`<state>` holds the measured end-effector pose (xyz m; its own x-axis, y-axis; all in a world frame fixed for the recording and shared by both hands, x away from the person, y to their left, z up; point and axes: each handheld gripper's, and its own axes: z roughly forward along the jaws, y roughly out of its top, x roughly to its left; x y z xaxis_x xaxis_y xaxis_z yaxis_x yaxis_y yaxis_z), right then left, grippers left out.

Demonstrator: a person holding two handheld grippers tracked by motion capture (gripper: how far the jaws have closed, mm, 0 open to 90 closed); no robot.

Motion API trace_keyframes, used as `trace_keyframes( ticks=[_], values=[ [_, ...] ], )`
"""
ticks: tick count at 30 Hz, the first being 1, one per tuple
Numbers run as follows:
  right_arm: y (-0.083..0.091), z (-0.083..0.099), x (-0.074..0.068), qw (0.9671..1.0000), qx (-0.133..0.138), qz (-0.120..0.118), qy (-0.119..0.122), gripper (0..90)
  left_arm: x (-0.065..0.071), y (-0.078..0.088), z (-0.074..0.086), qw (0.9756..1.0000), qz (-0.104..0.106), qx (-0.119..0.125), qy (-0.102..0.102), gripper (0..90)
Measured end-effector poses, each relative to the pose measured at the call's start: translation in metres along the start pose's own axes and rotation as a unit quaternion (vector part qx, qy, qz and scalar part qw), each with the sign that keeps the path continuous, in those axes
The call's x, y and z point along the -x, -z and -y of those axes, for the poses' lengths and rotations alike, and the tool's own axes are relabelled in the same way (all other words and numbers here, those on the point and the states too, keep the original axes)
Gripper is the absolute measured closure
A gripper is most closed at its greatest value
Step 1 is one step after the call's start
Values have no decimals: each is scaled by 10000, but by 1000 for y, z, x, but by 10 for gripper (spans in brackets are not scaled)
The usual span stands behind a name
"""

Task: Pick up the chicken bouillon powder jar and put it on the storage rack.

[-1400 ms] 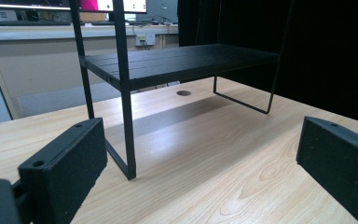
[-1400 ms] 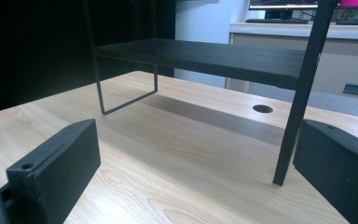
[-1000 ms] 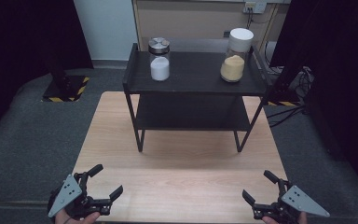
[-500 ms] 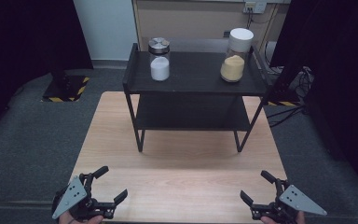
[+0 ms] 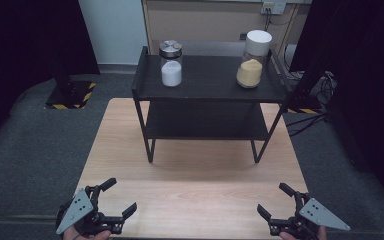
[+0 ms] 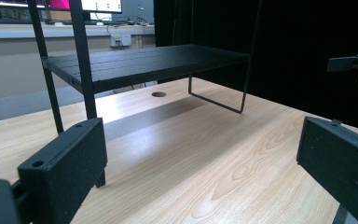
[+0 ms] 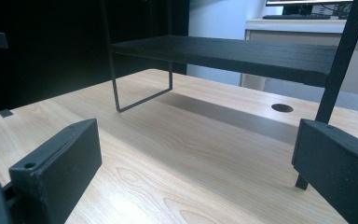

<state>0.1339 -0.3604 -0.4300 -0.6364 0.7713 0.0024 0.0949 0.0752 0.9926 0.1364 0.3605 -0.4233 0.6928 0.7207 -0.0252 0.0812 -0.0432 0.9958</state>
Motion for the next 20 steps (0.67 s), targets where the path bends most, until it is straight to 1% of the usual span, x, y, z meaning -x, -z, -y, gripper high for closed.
trace_keyframes(
  ticks=[20],
  values=[
    [0, 2, 0, 10000, 60, -8, -33, 14, 0, 1, 0, 10000, 5, 21, -1, 5]
  ],
)
